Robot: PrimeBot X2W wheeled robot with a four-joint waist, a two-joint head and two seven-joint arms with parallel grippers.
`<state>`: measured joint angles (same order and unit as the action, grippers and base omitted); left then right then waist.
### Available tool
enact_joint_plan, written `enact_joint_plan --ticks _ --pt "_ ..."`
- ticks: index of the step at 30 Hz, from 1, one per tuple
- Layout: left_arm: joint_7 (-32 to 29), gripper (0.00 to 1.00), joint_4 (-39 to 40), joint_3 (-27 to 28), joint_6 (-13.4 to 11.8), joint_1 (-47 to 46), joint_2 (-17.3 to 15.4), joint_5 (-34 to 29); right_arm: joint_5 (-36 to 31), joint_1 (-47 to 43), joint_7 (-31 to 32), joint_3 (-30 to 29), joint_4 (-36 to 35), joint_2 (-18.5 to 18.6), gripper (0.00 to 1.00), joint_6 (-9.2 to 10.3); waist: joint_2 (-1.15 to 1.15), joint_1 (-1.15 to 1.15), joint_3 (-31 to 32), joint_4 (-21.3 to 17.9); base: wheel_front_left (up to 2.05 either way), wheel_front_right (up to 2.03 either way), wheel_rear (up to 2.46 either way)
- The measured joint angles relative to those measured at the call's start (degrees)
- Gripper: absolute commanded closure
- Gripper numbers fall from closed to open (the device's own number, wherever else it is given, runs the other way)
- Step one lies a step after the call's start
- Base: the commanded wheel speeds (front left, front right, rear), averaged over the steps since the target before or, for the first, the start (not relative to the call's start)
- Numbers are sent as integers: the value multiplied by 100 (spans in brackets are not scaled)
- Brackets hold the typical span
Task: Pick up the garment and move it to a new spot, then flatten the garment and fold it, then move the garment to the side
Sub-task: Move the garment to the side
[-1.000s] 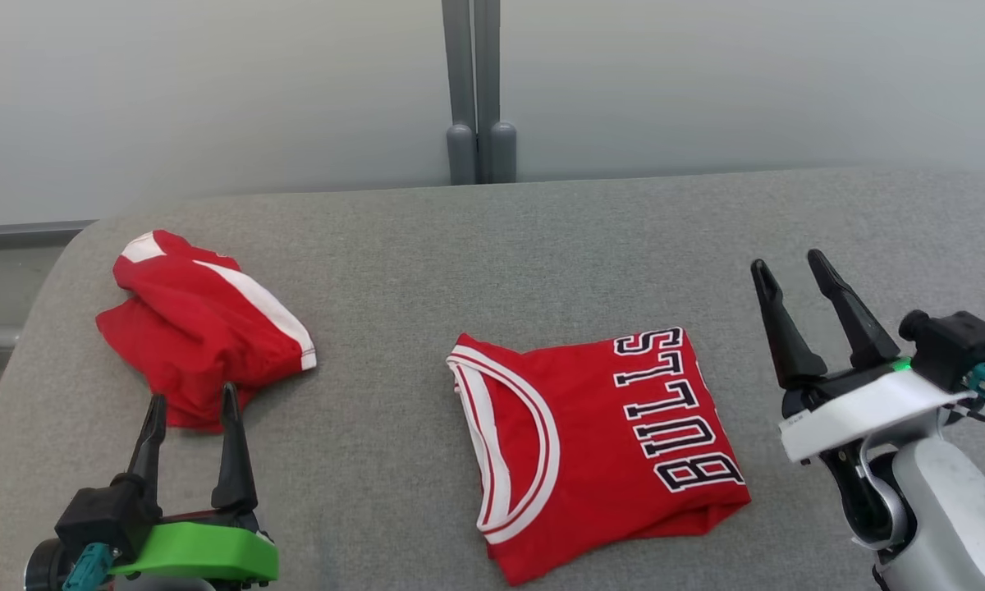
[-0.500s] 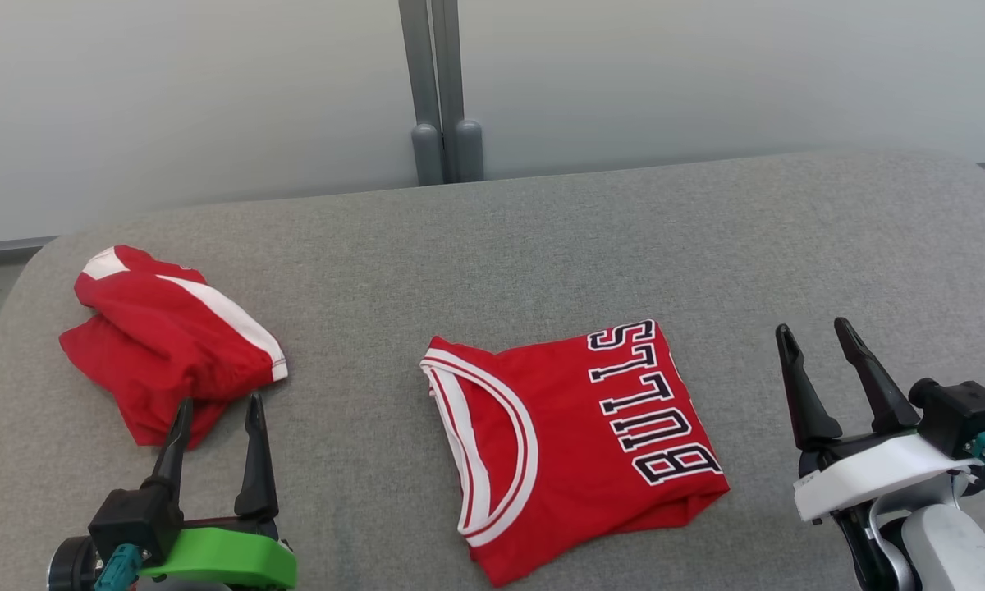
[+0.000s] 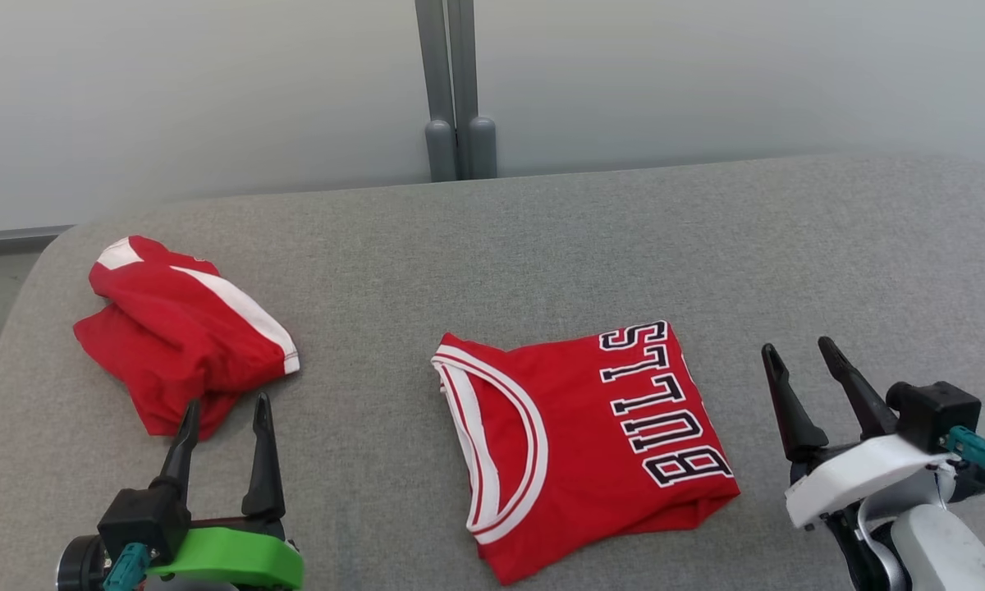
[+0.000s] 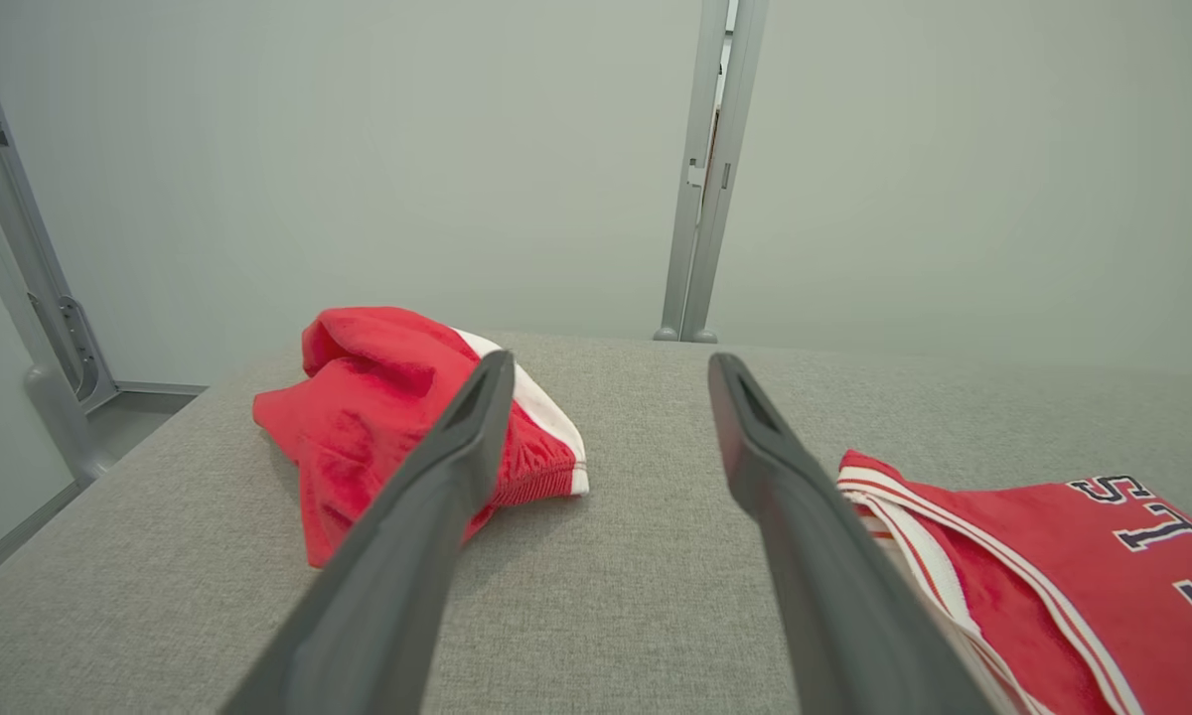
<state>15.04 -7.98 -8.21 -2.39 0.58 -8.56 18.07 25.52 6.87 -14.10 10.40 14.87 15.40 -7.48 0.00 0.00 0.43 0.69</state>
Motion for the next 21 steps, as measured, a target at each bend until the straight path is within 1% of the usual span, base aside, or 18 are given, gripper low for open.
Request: enact_joint_plan --ticks 3,12,16,21 --pt "0 0 -9 19 35 0 29 -30 167 297 431 69 328 -11 0 0 0 0 -10 26 0 0 0" --pt "0 0 -81 -1 138 -88 90 -66 846 1131 2149 310 1416 -4 0 0 0 0 -94 272 0 0 0" --pt "0 0 -90 4 147 -172 120 -100 1051 1352 2520 312 1782 -9 0 0 0 0 -183 411 0 0 0" --pt "0 0 -120 2 188 -264 169 -114 1350 1453 3185 409 2309 -75 0 0 0 0 -317 592 0 0 0"
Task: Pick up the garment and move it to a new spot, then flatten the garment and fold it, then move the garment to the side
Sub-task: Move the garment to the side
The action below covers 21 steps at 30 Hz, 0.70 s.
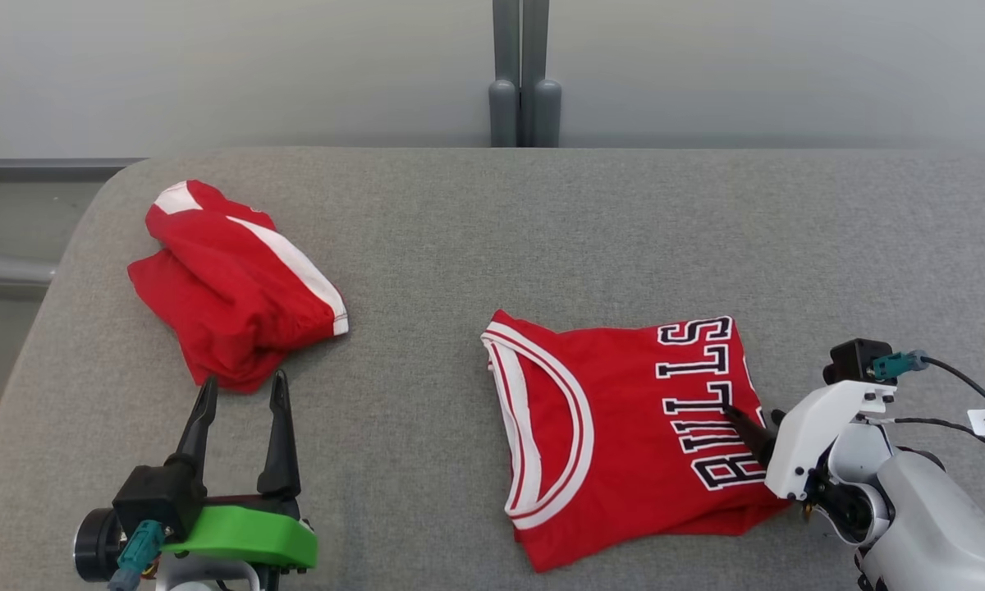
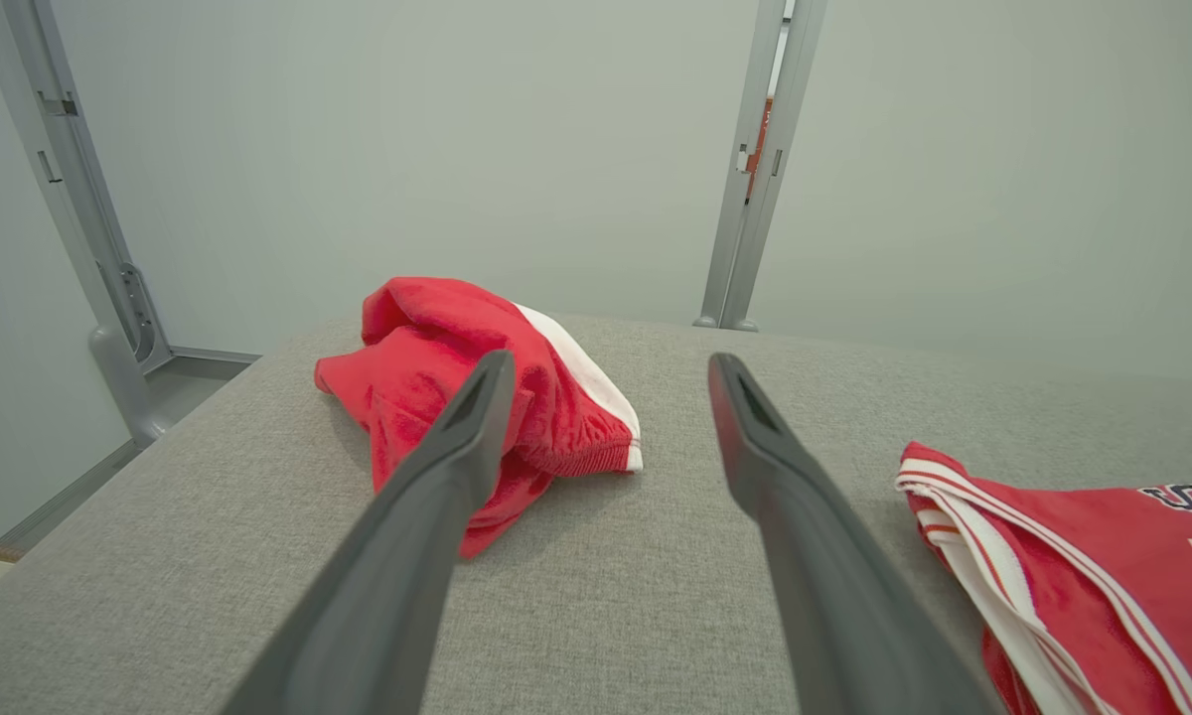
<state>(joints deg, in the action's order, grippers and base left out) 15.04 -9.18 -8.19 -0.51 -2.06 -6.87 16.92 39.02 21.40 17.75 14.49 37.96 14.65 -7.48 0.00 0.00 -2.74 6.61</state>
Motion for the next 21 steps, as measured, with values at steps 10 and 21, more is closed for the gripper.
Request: enact_joint_plan --ticks 10,21 --pt "0 0 -85 35 54 -71 46 -44 483 94 -2 199 109 59 71 0 0 0 -106 171 0 0 0" --pt "0 0 -108 -82 181 -98 98 -121 742 232 -732 598 -49 269 100 0 0 0 -24 -96 0 0 0"
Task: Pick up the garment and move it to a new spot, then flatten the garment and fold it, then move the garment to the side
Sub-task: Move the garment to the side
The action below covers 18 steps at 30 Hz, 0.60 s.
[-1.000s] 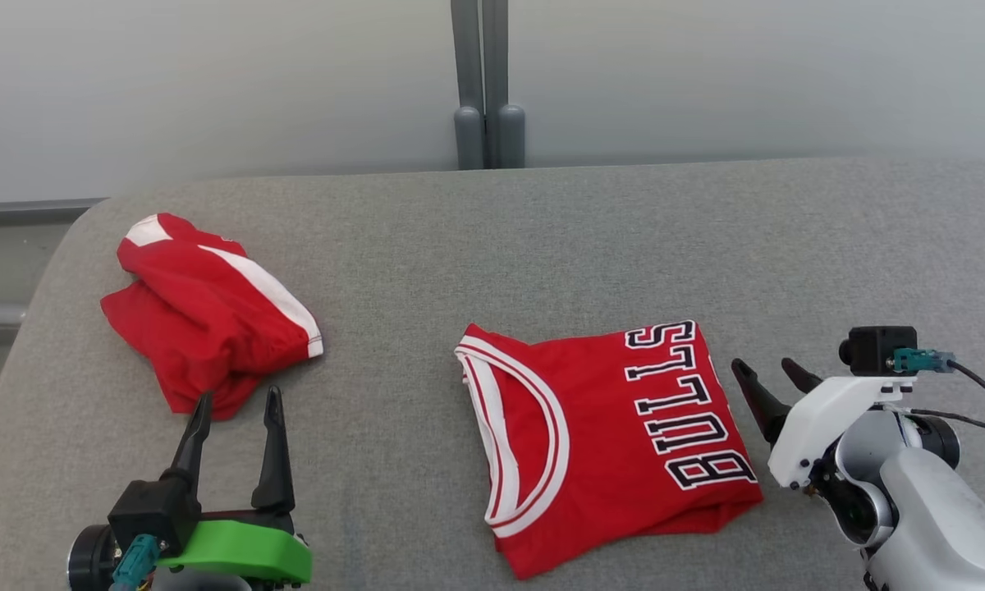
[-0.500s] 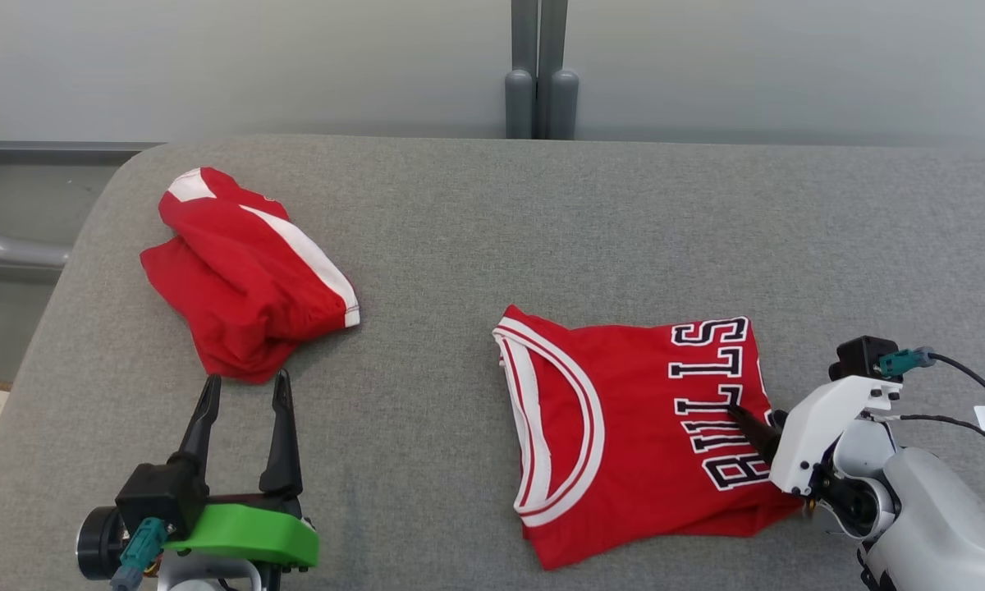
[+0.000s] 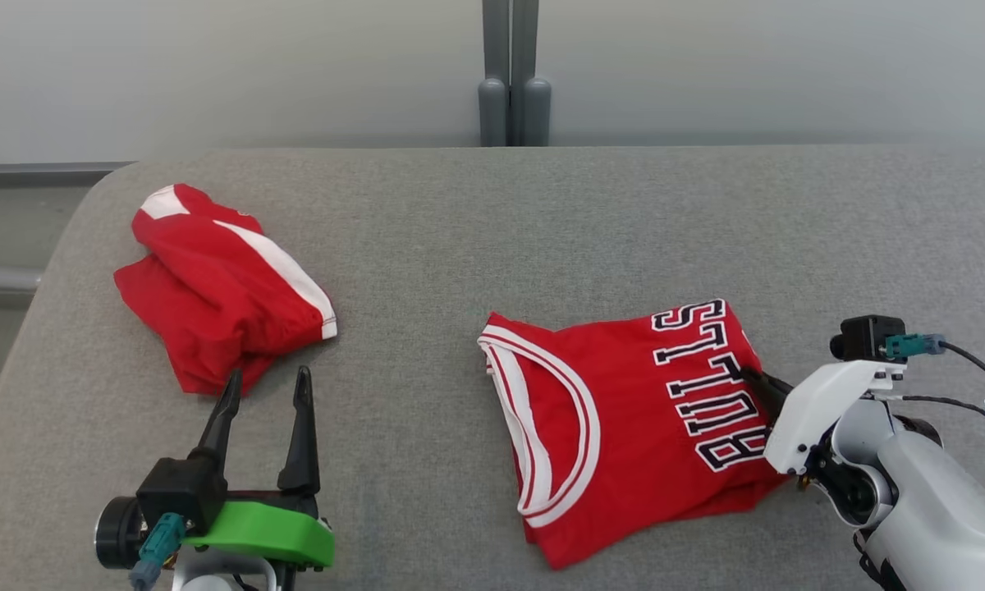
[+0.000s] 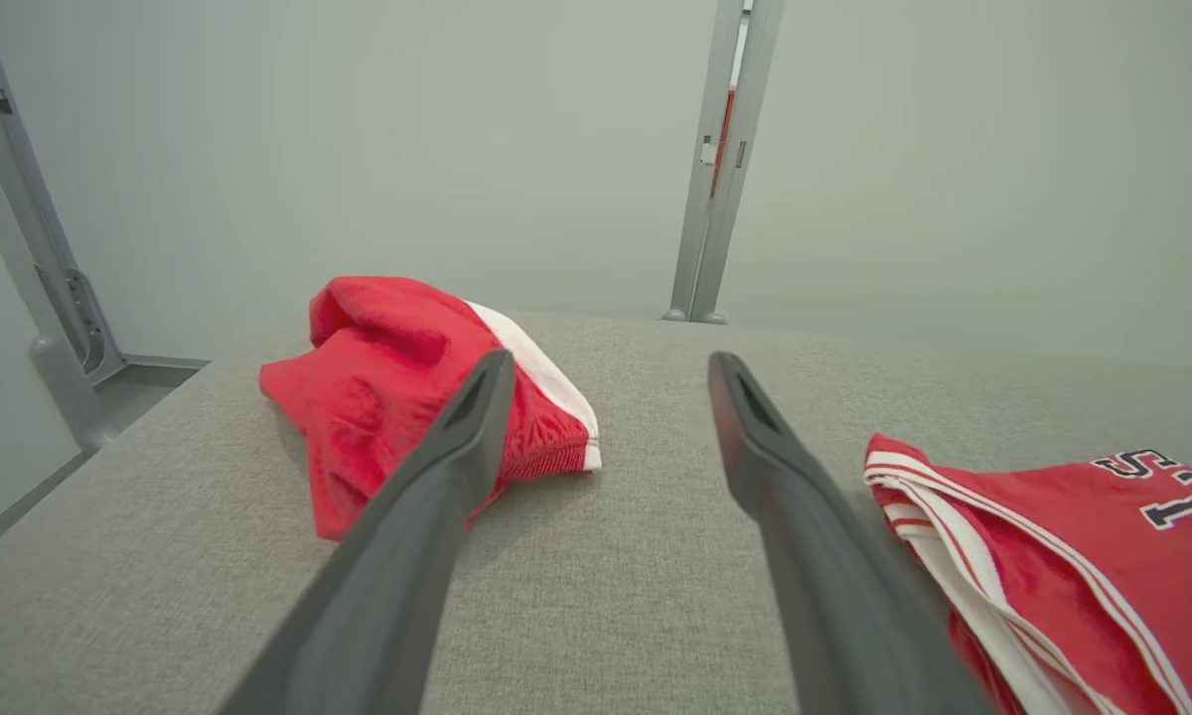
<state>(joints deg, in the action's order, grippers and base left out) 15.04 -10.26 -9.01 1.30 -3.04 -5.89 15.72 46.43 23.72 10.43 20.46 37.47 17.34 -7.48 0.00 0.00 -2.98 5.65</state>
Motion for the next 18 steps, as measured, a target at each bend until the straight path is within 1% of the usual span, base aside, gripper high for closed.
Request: enact_joint_plan --ticks 4,8,18 --pt "0 0 3 -102 62 -77 43 -41 31 112 -276 124 -82 163 100 0 0 0 11 -241 0 0 0" --pt "0 0 15 -233 108 -174 103 -63 36 253 -394 299 -131 292 100 0 0 0 7 -544 0 0 0" --pt "1 0 21 -443 178 -459 121 -165 170 665 -767 692 -147 371 100 0 0 0 -119 -1562 0 0 0"
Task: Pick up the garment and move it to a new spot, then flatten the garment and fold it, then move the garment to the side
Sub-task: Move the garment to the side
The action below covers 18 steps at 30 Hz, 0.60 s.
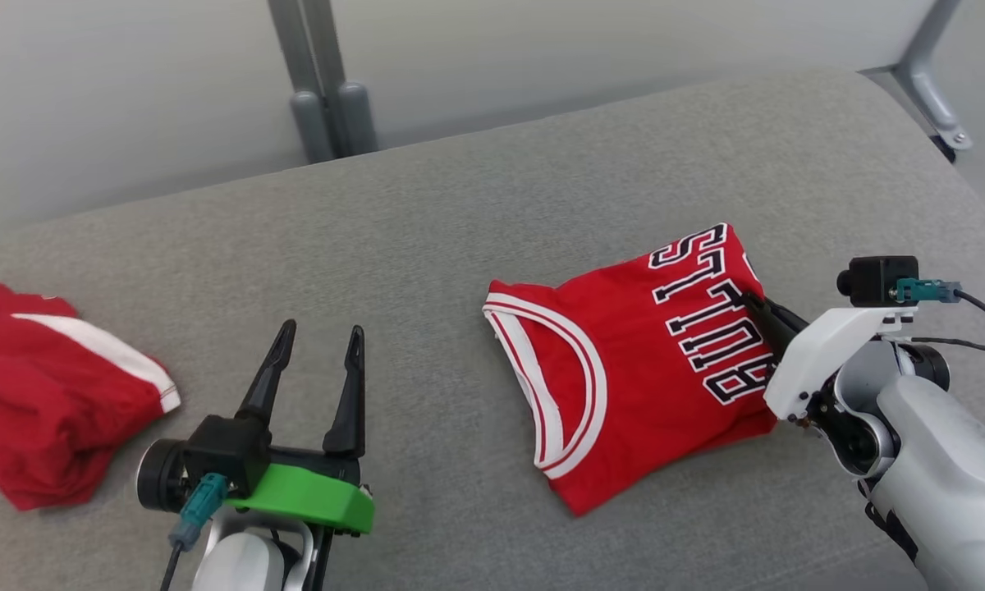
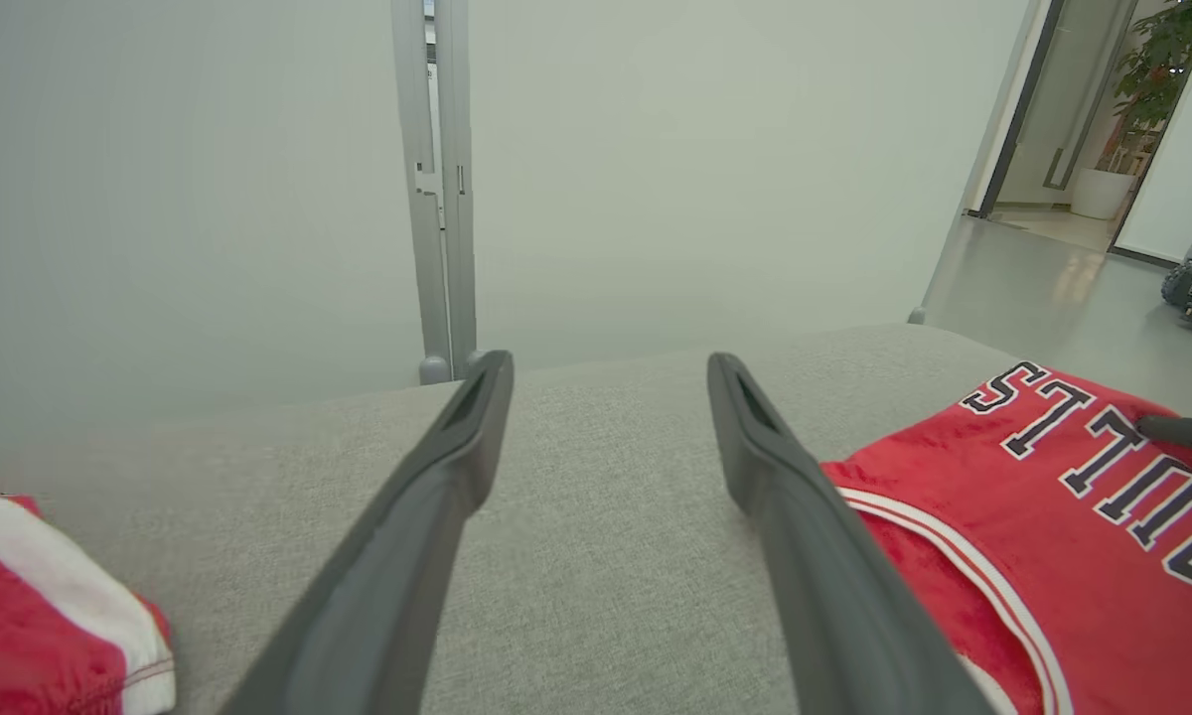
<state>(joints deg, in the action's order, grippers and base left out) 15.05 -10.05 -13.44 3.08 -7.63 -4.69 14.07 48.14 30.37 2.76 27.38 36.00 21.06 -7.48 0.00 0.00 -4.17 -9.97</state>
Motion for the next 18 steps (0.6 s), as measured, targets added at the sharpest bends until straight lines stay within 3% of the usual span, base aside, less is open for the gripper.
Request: enact_joint_plan --ticks 11,18 --pt "-27 0 -41 -238 78 -428 -54 -96 349 295 -543 352 91 13 100 0 0 0 -355 -1163 0 0 0" --pt "-51 0 -8 -296 87 -500 -144 -111 342 554 -898 600 110 152 100 0 0 0 -663 -1454 0 0 0"
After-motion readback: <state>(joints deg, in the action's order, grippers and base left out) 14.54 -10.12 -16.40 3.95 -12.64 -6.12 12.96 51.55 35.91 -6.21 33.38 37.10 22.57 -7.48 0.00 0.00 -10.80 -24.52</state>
